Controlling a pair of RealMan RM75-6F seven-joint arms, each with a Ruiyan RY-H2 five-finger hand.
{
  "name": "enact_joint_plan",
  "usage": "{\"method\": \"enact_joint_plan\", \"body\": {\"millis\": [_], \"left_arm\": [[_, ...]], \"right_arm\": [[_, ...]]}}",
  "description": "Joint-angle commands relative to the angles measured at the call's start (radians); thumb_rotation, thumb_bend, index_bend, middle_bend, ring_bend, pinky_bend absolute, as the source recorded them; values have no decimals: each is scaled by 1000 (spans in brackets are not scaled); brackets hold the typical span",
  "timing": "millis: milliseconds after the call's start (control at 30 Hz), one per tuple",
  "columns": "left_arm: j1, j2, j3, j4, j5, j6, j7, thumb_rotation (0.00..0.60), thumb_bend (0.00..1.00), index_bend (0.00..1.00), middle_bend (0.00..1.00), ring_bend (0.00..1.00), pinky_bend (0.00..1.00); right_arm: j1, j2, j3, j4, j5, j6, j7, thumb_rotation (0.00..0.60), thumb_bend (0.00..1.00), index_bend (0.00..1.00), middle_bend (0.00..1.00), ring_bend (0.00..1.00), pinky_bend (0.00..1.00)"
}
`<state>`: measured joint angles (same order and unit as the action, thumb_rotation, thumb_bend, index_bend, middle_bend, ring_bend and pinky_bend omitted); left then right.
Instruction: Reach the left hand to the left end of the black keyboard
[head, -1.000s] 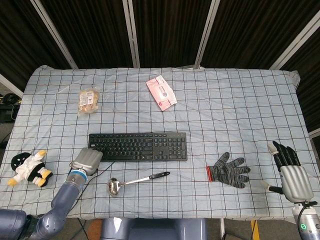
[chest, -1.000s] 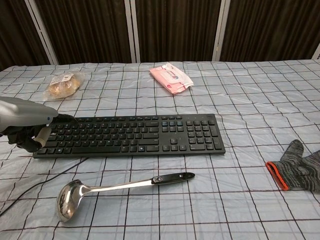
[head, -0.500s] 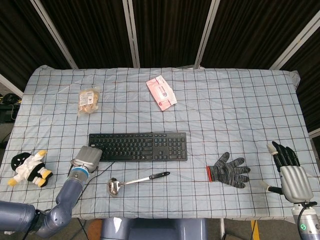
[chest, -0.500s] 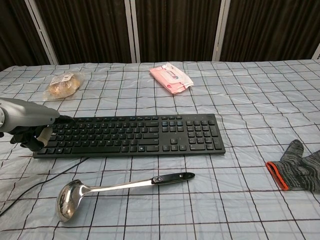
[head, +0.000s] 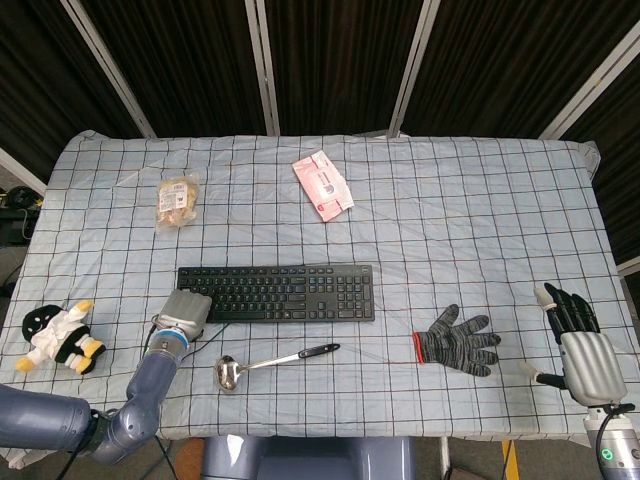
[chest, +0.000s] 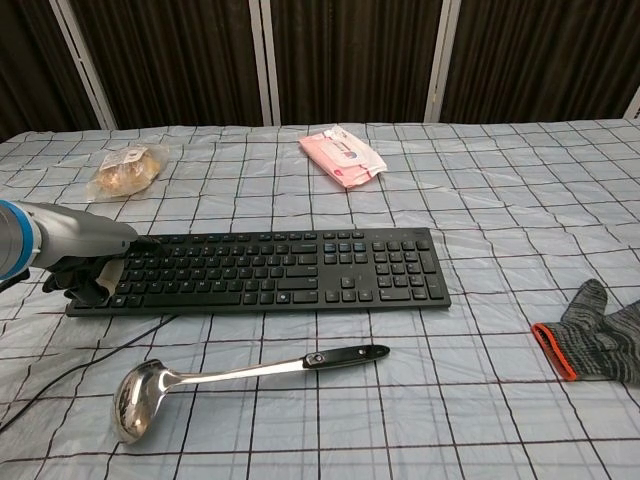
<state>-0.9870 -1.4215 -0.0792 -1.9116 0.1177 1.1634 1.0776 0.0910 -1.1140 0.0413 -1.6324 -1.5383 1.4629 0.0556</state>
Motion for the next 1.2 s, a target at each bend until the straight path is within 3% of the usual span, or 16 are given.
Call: {"method": "enact_joint_plan", "body": {"millis": [33, 633, 1200], "left_arm": [[-8, -7, 5, 8, -10, 2, 6, 600, 1000, 0, 837, 767, 601], [-45, -37, 3, 63, -88, -53, -6, 600, 1000, 0, 836, 767, 601], [-61, -27, 21, 47, -80, -63, -33, 600, 1000, 0, 836, 767, 601]], "right_arm": [[0, 0, 0, 0, 1, -1, 4, 600, 62, 30, 0, 0, 0], [-3, 7, 0, -7, -3, 6, 28, 600, 63, 29, 0, 0, 0], [-3, 4, 1, -4, -3, 6, 28, 600, 63, 29, 0, 0, 0]]}}
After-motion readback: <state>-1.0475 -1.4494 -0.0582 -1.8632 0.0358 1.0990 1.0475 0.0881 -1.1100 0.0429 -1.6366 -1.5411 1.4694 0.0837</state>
